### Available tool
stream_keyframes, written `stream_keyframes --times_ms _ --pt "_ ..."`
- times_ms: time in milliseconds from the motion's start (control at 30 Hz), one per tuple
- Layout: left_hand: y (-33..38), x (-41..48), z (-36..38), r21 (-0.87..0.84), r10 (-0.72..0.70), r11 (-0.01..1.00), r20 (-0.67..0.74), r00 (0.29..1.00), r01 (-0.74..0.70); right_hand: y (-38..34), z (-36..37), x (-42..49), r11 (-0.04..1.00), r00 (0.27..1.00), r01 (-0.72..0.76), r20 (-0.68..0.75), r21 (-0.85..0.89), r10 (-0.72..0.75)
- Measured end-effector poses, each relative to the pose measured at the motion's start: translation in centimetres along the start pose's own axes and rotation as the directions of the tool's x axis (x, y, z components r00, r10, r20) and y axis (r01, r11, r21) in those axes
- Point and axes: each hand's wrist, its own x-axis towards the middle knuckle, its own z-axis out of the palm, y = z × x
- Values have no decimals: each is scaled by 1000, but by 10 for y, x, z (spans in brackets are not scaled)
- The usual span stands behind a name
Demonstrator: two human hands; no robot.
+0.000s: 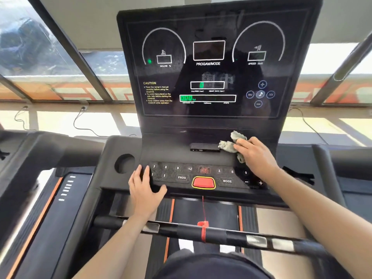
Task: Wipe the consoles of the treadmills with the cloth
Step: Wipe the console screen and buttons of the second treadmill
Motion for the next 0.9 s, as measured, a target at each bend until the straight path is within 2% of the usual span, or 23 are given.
stream_keyframes --times_ms 67,167,233,367,500,600,667,767,900 --pt "-1 -1 -1 4 4 1000 8 1000 -4 3 -1 -18 989 990 -131 -38 71 134" --pt "-2 -3 -3 11 -14 1000 27 1000 13 -9 4 -18 939 956 -294 48 179 290" --pt "-3 -4 -4 10 -13 1000 30 999 13 -25 14 -6 921 952 -306 78 241 296" --pt "2 -8 1 0 -76 997 -5 997 76 -45 27 10 965 975 -155 189 211 115" --pt "21 -25 13 -56 -185 982 -81 979 181 -19 8 -13 915 953 -296 151 275 263" --pt "26 -36 21 -46 -198 980 -68 978 195 5 -7 -39 877 908 -416 165 242 385" --pt "26 -39 21 -17 -194 981 -56 979 193 15 -13 -50 866 889 -451 199 218 413" --pt "25 -41 18 14 -178 984 -59 982 179 15 -13 -50 899 912 -389 223 203 344" --pt "24 -45 16 39 -176 983 -66 982 179 -5 0 -26 957 968 -167 226 235 113"
